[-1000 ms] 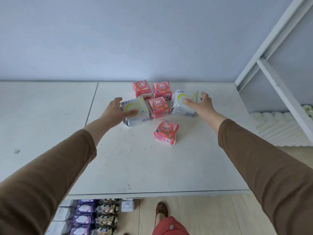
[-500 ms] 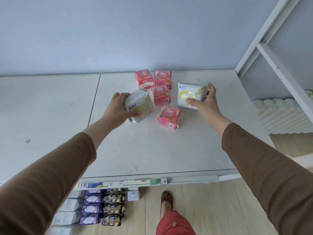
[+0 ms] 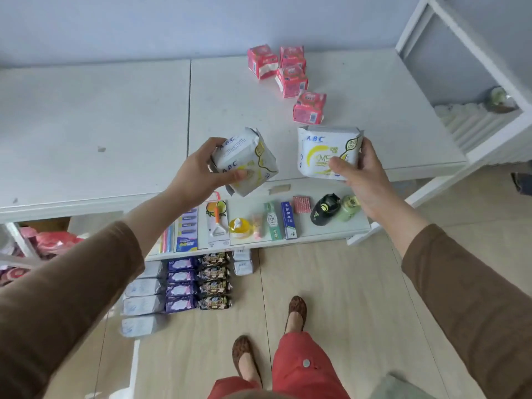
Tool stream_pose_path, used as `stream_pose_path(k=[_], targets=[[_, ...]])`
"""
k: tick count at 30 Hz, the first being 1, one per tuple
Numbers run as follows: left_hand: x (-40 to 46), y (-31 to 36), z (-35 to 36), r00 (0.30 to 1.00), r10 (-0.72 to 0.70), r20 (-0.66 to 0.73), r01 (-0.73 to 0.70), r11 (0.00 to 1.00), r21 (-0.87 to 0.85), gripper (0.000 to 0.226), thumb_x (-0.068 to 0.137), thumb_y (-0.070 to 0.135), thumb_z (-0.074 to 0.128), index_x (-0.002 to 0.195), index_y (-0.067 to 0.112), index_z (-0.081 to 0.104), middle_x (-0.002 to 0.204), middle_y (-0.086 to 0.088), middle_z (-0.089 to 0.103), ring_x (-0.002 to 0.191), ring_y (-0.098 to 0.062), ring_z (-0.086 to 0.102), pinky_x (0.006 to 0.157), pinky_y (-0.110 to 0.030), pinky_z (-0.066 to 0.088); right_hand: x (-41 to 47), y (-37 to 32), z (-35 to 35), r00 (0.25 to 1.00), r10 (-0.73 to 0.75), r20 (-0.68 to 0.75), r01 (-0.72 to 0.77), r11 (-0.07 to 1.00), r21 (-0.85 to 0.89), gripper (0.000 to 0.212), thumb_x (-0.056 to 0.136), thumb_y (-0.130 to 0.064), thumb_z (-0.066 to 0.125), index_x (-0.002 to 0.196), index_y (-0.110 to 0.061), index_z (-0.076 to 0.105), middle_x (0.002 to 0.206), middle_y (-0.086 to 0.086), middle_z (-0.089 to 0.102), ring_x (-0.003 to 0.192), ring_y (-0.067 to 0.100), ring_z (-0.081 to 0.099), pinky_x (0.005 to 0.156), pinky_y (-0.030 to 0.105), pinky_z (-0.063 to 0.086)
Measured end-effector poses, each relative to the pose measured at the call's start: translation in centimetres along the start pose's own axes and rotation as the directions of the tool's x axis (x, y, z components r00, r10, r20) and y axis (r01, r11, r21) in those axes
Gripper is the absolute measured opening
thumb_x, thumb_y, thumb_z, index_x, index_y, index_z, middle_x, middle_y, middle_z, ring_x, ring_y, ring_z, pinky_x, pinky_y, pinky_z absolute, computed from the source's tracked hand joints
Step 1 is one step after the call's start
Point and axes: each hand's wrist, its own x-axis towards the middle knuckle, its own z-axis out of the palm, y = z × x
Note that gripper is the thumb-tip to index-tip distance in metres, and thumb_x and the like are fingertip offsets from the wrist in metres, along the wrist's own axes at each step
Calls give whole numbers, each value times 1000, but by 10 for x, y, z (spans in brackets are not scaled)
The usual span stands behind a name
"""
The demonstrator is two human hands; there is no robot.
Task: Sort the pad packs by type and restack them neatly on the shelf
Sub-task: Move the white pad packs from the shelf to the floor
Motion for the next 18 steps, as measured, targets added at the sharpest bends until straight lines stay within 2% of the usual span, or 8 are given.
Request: stream_pose_path(k=[3,6,8,11,13,15,18], targets=[[-46,-22,10,995,-50,91,53,998,-35,59,63,55,85,113,48,55,93,19,65,79,-3,65,64,-17,52,-47,31,-4,983,168,79,-167,986,-23,66,70,-31,89,125,-19,54,123,2,71,115,21,67,89,32,56],[-87,-57,29,981,-122,150,129,991,-39,64,56,59,86,111,50,53,95,21,66,74,-4,68,63,-15,52,-85,74,-16,942,286,173,-278,958,-70,62,77,-17,84,129,-17,51,128,3,68,117,19,65,92,29,55],[-109,-86,47,971,-172,164,173,985,5,66,55,61,85,110,53,50,95,27,64,71,0,67,60,-12,50,-108,108,-24,910,363,200,-349,931,-102,66,78,-7,80,134,-14,46,133,6,64,124,21,61,101,34,52],[-137,-137,78,944,-277,181,264,960,93,66,53,62,82,108,55,48,92,21,64,71,-4,66,57,-23,56,-138,165,-32,864,466,193,-429,880,-205,62,81,4,74,133,-13,45,135,12,60,126,27,58,107,46,46],[-152,-174,101,916,-349,198,320,934,161,67,53,60,82,109,55,47,94,19,63,76,-6,66,58,-24,57,-156,205,-33,835,519,183,-470,845,-254,62,80,6,73,131,-15,46,134,16,58,125,28,58,106,46,47],[-163,-212,125,895,-393,212,340,908,246,69,56,56,82,114,54,45,101,22,57,82,-4,62,57,-17,51,-173,246,-29,809,563,172,-503,813,-295,66,75,-2,80,131,-18,48,130,13,60,119,23,61,101,40,50],[-171,-275,162,886,-407,222,296,865,405,77,65,47,82,131,37,43,113,11,44,94,-13,52,75,-25,43,-194,312,-21,774,612,162,-539,771,-341,68,65,-21,82,127,-21,52,124,4,64,115,18,63,96,34,53]])
